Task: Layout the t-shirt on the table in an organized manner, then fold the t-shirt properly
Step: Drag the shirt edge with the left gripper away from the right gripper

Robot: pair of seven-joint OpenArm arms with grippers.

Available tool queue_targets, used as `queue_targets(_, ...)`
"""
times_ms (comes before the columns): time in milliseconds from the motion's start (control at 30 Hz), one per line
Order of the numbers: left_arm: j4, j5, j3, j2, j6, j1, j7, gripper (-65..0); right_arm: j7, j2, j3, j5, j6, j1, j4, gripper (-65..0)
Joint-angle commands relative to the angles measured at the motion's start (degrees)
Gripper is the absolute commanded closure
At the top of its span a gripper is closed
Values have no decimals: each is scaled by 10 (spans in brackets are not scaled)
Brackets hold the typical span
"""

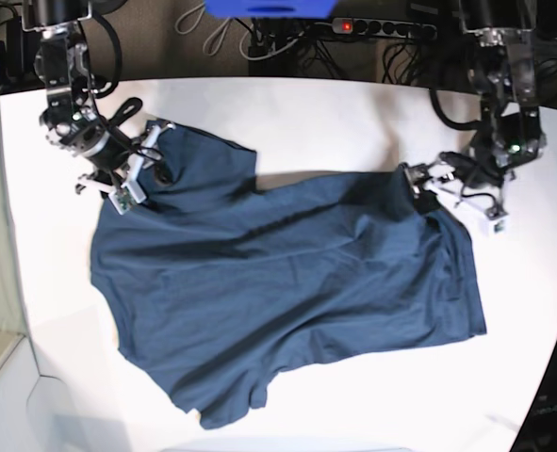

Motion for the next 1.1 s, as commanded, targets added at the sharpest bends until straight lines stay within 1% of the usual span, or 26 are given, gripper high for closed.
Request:
queue_targets(0, -4, 5, -4, -2, 2, -17, -11, -650, -50, 4, -1, -34, -5, -4, -6, -289)
queue_targets(167, -57, 6, 1, 21, 2, -55, -11, -650, -50, 4, -1, -34, -5, -4, -6, -289)
queue_targets(333, -109, 7, 42, 23, 2, -95, -15, -650, -50, 4, -1, -34, -5, -4, -7, -289)
queue_targets(367, -119, 7, 49, 24, 2, -100, -23, -650, -50, 5, -1, -34, -5, -4, -7, -289)
queue_targets(467, -143, 7, 61, 24, 3, -104, -49, -650, -50, 5, -1, -34, -5, -4, -7, -289)
queue_targets(600, -161, 6, 83, 22, 2, -104, -59, -650, -50, 8, -1, -34, -5, -4, -7, -288)
queue_targets(800, -170, 6, 86, 19, 1, -111, -58, -650, -50, 8, 0, -34, -5, -3, -7, -288)
queue_targets(833, -168, 6, 87, 19, -5, -111, -58, -650, -50, 8, 0, -34, -5, -3, -7, -288)
queue_targets(900, -167, 6, 86, 18, -32, -111, -55, -650, -50, 6, 0, -34, -5, 2, -7, -288)
queue_targets(933, -167, 7, 85, 14, -44, -111, -53, -590, -50, 6, 0, -34, -5, 4, -7, -288)
queue_targets(967, -167, 7, 85, 11, -49, -111, -53, -499, -50, 6, 0, -34, -5, 5, -7, -288)
queue_targets(1067, -166, 7, 84, 11, -55, -111, -53, -156, -50, 6, 0, -34, -5, 6, -7, -288)
